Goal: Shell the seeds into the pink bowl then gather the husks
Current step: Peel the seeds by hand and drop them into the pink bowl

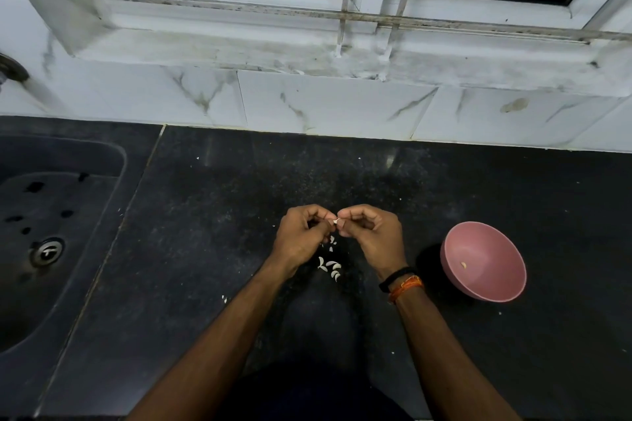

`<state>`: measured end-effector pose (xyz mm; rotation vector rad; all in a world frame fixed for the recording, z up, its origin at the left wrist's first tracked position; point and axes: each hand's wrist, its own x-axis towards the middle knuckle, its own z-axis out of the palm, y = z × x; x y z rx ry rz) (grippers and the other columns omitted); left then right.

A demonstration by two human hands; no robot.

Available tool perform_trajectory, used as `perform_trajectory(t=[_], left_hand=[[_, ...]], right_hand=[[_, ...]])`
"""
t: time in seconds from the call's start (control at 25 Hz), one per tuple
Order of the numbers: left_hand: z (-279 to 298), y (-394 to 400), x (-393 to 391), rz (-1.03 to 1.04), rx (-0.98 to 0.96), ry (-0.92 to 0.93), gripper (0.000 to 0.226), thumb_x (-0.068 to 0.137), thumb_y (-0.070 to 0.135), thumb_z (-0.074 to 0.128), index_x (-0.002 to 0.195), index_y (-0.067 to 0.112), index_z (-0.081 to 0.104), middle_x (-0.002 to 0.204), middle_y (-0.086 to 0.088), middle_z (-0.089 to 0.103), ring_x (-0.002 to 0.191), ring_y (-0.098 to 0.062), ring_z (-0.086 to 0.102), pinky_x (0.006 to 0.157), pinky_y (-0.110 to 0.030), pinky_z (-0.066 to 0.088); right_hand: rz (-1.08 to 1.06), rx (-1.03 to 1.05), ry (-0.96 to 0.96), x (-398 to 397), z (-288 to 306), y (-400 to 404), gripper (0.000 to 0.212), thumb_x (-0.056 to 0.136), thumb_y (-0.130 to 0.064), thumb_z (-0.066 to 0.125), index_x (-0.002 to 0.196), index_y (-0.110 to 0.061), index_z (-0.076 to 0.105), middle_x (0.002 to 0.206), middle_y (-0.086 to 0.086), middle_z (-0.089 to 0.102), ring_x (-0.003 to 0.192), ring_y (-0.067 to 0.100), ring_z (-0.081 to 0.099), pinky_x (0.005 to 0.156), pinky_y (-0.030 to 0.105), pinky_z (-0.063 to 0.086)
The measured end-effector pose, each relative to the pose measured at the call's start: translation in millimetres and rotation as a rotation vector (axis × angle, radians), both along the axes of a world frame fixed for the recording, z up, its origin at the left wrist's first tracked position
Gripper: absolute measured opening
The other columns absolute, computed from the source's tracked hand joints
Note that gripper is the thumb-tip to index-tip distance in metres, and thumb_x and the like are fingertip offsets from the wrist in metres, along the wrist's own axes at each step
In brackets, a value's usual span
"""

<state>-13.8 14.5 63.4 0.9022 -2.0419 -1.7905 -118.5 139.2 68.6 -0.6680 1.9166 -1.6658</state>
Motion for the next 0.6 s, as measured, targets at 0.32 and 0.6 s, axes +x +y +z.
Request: perform_trajectory(t=[0.32, 0.6], left_hand=[[2.8, -2.7, -0.7, -0.003, 0.177, 0.088, 0.016, 0.089, -0.007, 0.062, 0.090, 0.002, 0.075, 0.084, -0.019, 0.074, 0.074, -0.028, 0.064, 0.070, -0.036, 0.054], [9.2, -6.5, 1.1, -0.031, 0.291, 0.118, 0.012, 0.089, -0.010, 0.061, 0.094, -0.009, 0.071, 0.079, -0.016, 0.071, 0.069, -0.017, 0.063, 0.064, -0.026, 0.052]], right_hand=[[-0.007, -0.067, -0.075, -0.5, -0.6, -0.6, 0.019, 0.083, 0.004, 0.078, 0.086, -0.014, 0.076, 0.088, 0.011, 0.077, 0.086, 0.028, 0.076, 0.078, 0.042, 0.063], [-0.025, -0.130, -0.189, 3.9, 2.0, 1.4, 0.012, 0.083, 0.005, 0.077, 0.090, -0.005, 0.075, 0.090, 0.015, 0.077, 0.085, 0.028, 0.075, 0.077, 0.037, 0.061]])
